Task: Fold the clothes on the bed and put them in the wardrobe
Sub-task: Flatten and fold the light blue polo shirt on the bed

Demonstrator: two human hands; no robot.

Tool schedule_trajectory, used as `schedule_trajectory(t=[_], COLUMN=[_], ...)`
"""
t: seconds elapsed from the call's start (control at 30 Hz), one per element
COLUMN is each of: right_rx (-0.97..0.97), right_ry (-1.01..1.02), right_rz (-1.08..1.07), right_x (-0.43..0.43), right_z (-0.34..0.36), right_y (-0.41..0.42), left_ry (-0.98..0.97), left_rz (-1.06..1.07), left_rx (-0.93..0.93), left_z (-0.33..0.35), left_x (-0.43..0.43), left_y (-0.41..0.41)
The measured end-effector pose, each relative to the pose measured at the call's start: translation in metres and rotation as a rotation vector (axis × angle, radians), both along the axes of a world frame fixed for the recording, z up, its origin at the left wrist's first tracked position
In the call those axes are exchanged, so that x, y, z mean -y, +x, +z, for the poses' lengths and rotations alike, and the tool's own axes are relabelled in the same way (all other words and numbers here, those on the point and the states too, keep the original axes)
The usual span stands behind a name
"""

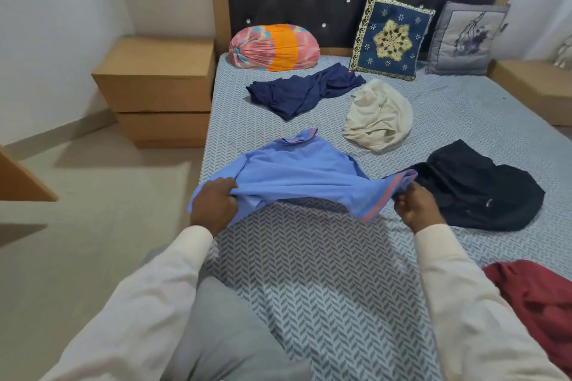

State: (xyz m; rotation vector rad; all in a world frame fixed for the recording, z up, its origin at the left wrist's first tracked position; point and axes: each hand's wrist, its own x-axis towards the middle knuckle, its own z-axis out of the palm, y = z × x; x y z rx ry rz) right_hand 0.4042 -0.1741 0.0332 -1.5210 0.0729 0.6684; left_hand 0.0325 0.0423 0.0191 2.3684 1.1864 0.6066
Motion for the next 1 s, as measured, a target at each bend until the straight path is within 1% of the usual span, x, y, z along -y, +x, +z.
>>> schedule_trajectory(t=[0.07, 0.13, 0.17, 0.2, 0.23, 0.27, 0.37, 0.43, 0.47, 0.5, 0.57, 0.6, 0.67, 0.73, 0.8, 0.87, 0.93, 0.97, 1.0], right_rx=[0.142, 0.329, 0.43, 0.524, 0.597, 0.655, 0.723, 0.796, 0.859, 0.92, 0.997, 1.041, 1.096, 1.101, 1.114, 1.152, 1.149, 1.117, 1.07], right_ry=[-0.26, -0.473, -0.504, -0.492, -0.468, -0.436, -0.421, -0.52, -0.604, -0.696, -0.796, -0.797, -0.754, -0.696, -0.625, -0.594, -0.627, -0.667, -0.733], right_rz=[-0.019, -0.092, -0.109, -0.083, 0.02, 0.185, 0.799, 1.046, 1.112, 1.127, 1.046, 1.003, 0.924, 0.876, 0.833, 0.766, 0.666, 0.64, 0.652], right_x=[0.013, 0.02, 0.018, 0.013, 0.006, -0.002, -0.03, -0.047, -0.052, -0.055, -0.053, -0.052, -0.051, -0.051, -0.051, -0.05, -0.045, -0.042, -0.039], right_z=[-0.013, -0.027, -0.025, -0.027, -0.028, -0.028, -0.048, -0.07, -0.082, -0.088, -0.091, -0.087, -0.077, -0.063, -0.048, -0.031, -0.015, -0.008, -0.004], right_y=[0.001, -0.008, -0.021, -0.035, -0.05, -0.065, -0.106, -0.125, -0.131, -0.136, -0.141, -0.143, -0.145, -0.142, -0.135, -0.128, -0.121, -0.118, -0.112], left_ry=[-0.207, -0.322, -0.369, -0.412, -0.444, -0.47, -0.589, -0.662, -0.703, -0.744, -0.826, -0.869, -0.972, -1.0, -0.943, -0.822, -0.698, -0.667, -0.64], left_rz=[-0.103, -0.136, -0.125, -0.108, -0.082, -0.053, 0.041, 0.063, 0.055, 0.04, 0.028, 0.06, 0.153, 0.215, 0.214, 0.169, 0.121, 0.116, 0.16], left_rx=[0.028, 0.035, 0.058, 0.085, 0.103, 0.12, 0.203, 0.306, 0.354, 0.379, 0.381, 0.393, 0.482, 0.563, 0.593, 0.602, 0.574, 0.564, 0.568], left_z=[-0.008, -0.026, -0.037, -0.047, -0.054, -0.058, -0.058, -0.05, -0.047, -0.043, -0.034, -0.03, -0.019, -0.007, 0.001, 0.003, 0.004, 0.005, 0.004], left_x=[0.004, 0.01, 0.014, 0.017, 0.021, 0.024, 0.031, 0.032, 0.032, 0.033, 0.033, 0.032, 0.026, 0.019, 0.009, -0.001, -0.01, -0.012, -0.017], left_y=[0.005, 0.004, 0.002, -0.002, -0.006, -0.009, -0.018, -0.022, -0.025, -0.028, -0.03, -0.03, -0.027, -0.022, -0.018, -0.018, -0.023, -0.025, -0.027])
